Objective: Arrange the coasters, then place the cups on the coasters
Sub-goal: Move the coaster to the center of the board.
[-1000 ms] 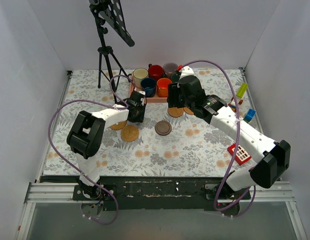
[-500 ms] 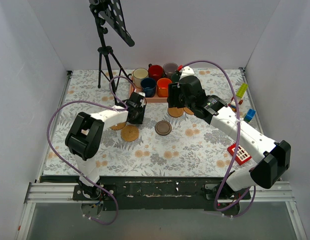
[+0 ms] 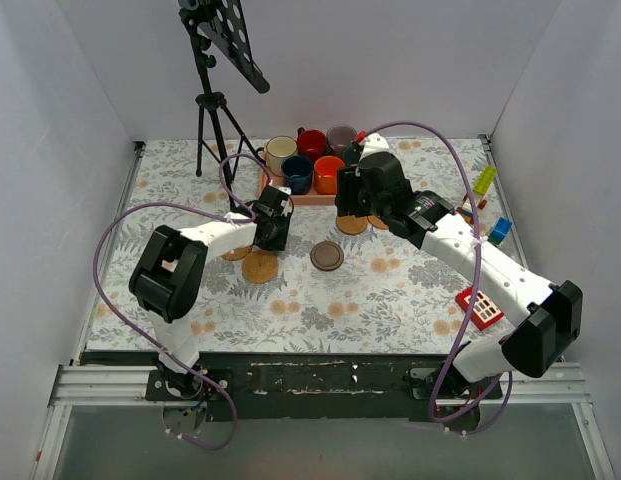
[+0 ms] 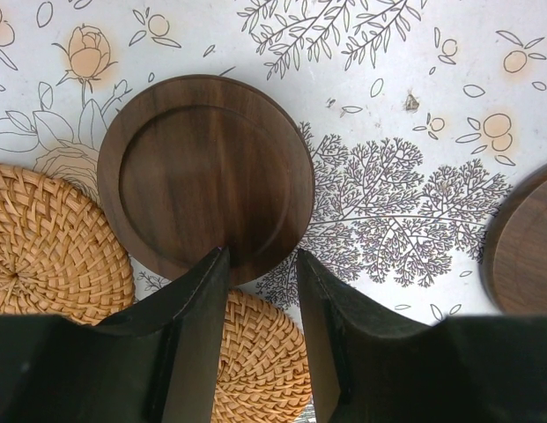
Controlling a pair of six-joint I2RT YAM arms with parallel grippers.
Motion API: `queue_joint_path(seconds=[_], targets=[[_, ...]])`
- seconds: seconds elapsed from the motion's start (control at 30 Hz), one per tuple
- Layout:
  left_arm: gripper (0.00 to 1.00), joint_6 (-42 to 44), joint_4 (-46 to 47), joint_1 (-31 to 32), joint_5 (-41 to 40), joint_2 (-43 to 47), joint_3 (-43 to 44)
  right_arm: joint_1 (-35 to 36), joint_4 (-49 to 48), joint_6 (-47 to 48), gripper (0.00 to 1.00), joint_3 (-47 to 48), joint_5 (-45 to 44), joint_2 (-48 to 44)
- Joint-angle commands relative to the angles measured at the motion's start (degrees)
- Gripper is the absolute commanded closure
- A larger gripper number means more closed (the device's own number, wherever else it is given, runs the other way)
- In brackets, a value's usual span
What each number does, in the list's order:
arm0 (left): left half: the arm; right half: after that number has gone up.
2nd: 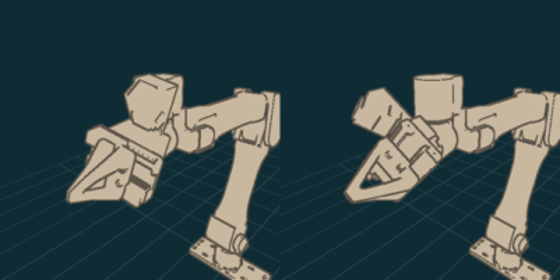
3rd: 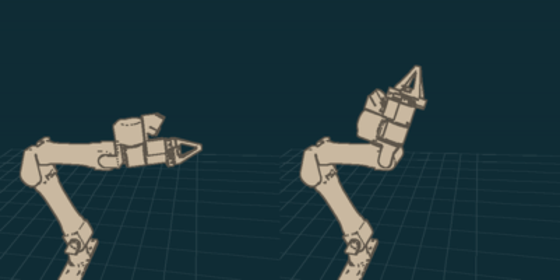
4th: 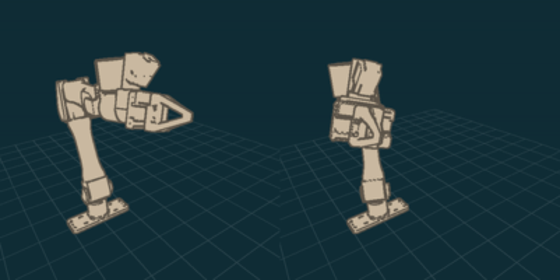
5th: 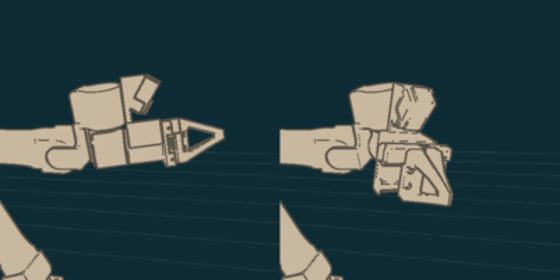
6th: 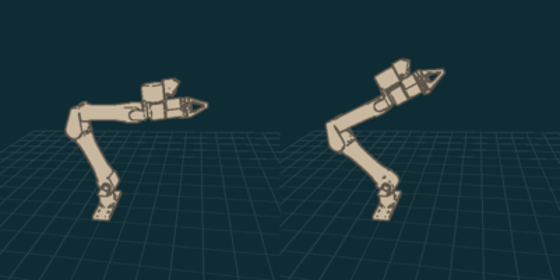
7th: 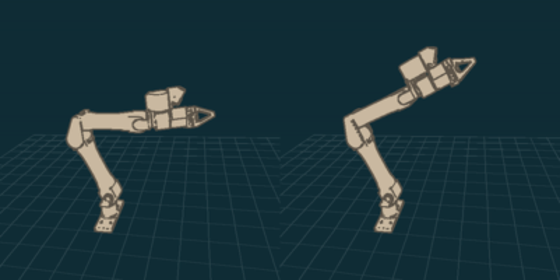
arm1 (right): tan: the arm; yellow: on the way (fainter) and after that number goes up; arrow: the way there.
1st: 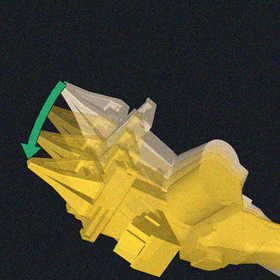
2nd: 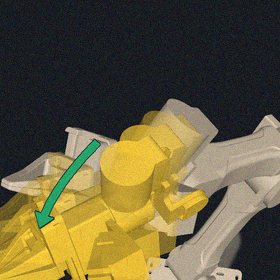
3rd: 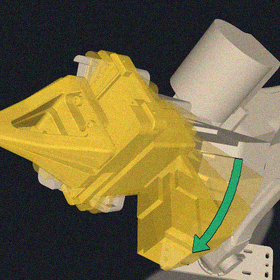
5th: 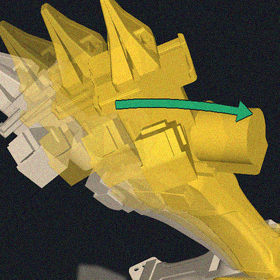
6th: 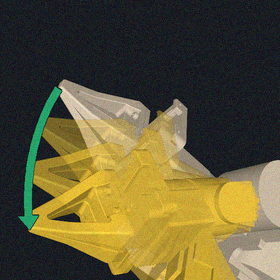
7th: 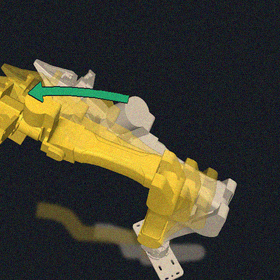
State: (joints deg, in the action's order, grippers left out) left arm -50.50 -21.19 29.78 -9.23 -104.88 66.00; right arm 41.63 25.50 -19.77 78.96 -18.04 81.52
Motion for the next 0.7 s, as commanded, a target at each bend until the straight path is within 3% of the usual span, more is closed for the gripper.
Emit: queue_joint_path(seconds=[0.0,0.67], targets=[[0.64,-0.39,-2.54,0.37,-0.70,2.49,-0.52,0.12,-1.94,-0.53,0.35,-0.12,-0.68,-2.06],[0.57,-0.74,-3.59,0.37,-0.96,-0.50,7.04,0.12,-2.12,0.43,0.34,-0.74,-2.08,-2.77]])
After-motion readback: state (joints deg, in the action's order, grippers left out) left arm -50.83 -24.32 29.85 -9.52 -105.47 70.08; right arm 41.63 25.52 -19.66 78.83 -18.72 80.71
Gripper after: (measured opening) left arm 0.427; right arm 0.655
